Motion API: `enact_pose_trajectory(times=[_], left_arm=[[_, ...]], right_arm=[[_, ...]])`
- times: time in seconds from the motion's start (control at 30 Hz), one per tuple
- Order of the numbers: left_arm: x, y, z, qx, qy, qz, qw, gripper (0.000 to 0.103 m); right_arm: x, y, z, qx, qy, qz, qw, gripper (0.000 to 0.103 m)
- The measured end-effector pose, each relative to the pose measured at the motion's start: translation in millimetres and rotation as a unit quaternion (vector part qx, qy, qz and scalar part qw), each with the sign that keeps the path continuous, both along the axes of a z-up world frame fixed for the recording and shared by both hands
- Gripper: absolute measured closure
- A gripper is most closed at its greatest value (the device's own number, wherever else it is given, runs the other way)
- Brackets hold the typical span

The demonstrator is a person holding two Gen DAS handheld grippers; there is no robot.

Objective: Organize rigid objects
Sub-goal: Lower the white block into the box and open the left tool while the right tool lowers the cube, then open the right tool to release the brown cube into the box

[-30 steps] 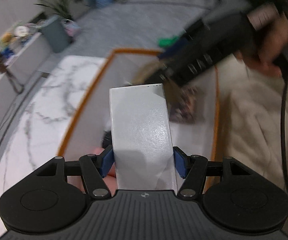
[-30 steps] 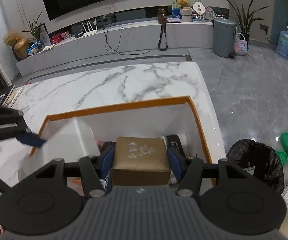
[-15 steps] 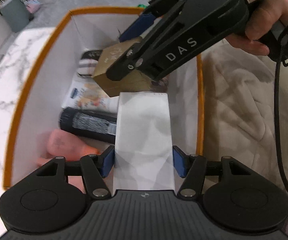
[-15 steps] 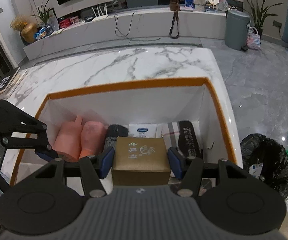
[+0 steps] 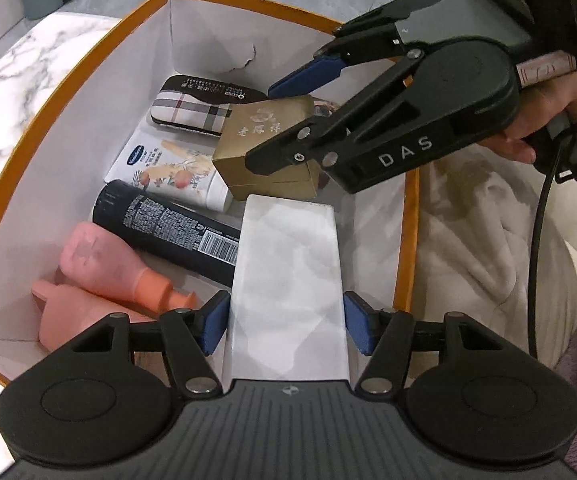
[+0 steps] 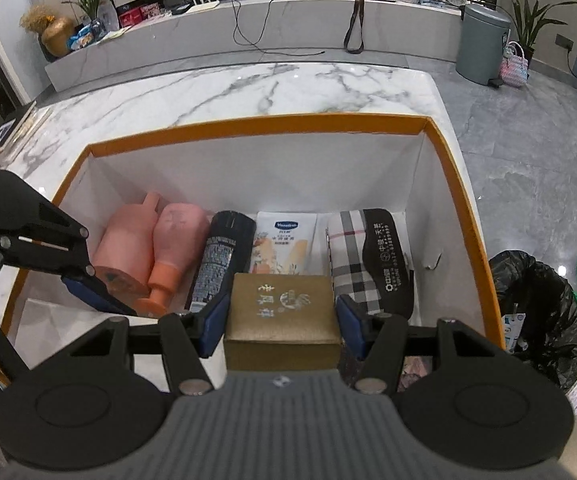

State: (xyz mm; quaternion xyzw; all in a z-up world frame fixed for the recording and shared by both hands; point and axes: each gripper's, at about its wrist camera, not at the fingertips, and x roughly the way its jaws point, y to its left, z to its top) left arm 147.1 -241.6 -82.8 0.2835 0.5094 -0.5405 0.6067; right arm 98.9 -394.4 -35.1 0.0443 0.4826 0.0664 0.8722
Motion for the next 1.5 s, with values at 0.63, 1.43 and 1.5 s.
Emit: enact_pose_trajectory(times=[0.63,1.43,1.5], left_arm=[[10,26,22,-0.031,0.017,0.093,0.9950,0.057],[5,27,11,0.025,-0.031,0.143,0.9889,0.066],[5,26,12,0.022,-0.034,0.149,0.9879,0.066]], right_arm=[[-2,10,-1,-0.043,0.014,0.003,0.999,0.045],[8,15,-7,-0.035,0.014,-0.005,0.999,0.045],[10,16,-6,-0.032,0.013,-0.007,0.999,0.045]])
